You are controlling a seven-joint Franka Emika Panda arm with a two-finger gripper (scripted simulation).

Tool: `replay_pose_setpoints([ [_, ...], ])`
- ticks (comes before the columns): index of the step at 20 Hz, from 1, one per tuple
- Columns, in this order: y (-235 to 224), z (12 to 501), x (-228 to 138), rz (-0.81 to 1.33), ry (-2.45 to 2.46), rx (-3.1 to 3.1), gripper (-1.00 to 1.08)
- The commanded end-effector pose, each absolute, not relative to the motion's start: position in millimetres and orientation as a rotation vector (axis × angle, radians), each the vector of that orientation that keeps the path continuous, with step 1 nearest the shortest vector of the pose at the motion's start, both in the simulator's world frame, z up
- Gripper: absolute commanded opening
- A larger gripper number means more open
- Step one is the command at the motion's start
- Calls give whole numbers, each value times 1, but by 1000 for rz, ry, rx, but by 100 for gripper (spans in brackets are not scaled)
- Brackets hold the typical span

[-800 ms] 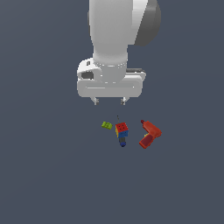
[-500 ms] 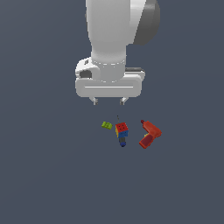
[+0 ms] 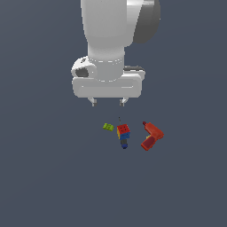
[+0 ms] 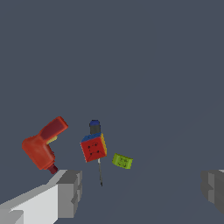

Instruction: Pick up a designated object from a clutter of objects.

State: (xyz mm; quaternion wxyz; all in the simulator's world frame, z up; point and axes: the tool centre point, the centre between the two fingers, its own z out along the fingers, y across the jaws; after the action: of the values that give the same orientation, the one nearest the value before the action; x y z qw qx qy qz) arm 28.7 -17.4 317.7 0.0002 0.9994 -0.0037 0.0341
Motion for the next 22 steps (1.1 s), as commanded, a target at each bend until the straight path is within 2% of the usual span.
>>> replay_pose_setpoints([
  [1, -17, 316, 29, 106, -9, 3139, 100],
  [10, -3, 274, 30, 84, 76, 3134, 100],
  [22, 37, 160, 12, 24, 313, 3120, 100],
])
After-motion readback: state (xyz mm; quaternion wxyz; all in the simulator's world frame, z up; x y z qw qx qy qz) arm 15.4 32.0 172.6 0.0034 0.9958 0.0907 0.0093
